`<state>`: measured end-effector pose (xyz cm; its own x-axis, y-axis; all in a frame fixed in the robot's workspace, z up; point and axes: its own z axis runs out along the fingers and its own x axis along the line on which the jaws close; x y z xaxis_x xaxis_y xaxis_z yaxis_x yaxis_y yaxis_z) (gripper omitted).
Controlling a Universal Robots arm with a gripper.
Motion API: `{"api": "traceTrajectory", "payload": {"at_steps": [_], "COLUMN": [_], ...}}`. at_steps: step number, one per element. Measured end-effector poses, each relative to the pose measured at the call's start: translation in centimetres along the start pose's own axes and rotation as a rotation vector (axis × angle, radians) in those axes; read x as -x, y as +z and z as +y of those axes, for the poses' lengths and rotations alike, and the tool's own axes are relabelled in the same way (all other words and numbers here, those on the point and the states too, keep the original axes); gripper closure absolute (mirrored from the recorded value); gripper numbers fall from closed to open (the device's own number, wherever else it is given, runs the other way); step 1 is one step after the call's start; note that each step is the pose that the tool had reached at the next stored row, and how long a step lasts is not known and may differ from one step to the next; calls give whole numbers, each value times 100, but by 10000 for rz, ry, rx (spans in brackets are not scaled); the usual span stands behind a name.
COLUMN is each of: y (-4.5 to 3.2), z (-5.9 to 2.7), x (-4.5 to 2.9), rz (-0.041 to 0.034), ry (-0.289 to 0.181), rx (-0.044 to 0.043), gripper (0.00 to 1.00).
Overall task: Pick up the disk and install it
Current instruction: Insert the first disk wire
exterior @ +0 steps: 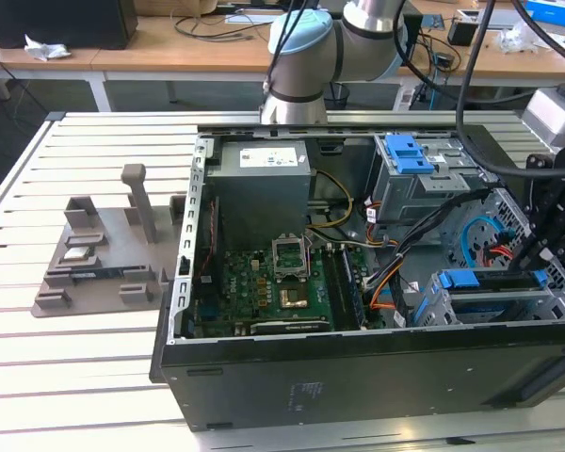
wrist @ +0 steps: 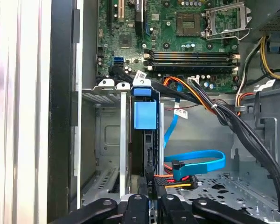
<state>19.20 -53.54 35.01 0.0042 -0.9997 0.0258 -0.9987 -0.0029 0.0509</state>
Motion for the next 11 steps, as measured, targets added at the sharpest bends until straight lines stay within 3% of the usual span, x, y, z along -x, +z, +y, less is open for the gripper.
{"api": "traceTrajectory", "payload": {"at_steps": [3,11], "y": [58,91], "z": [10,19], "x": [1,2], "rz": [2,-11], "ry": [-4,-10], "rx": [0,0], "gripper": [83,83]}}
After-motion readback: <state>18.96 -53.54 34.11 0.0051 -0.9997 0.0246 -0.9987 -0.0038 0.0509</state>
